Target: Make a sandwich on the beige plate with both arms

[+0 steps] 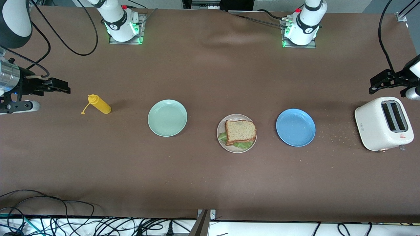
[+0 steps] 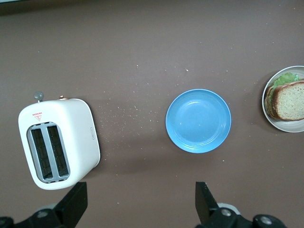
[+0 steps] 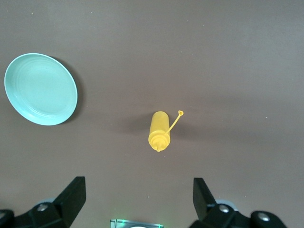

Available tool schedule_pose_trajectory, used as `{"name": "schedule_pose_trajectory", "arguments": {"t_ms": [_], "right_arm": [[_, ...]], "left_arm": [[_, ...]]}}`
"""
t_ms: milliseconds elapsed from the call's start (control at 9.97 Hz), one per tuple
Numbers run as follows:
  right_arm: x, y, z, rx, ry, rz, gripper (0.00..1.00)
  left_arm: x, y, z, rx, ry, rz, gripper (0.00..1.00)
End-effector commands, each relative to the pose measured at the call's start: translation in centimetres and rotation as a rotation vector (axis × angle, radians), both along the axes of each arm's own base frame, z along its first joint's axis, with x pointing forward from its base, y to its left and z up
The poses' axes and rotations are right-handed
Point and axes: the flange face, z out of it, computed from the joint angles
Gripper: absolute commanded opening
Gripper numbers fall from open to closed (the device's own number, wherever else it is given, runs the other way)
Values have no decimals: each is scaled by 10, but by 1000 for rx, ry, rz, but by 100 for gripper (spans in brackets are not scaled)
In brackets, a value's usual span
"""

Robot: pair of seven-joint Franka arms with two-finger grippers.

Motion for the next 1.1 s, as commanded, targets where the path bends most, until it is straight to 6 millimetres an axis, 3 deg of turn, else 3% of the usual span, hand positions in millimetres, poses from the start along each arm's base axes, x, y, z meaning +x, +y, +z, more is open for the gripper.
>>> {"name": "schedule_pose_trajectory", "arguments": {"t_ms": [0, 1003], "right_arm": [[-9, -1, 5, -11, -3, 2, 100], [-7, -2, 7, -12, -8, -9, 100]], "left_arm": [[1, -1, 4, 18, 7, -16, 100], [3, -2, 0, 18, 13, -20, 100]]}}
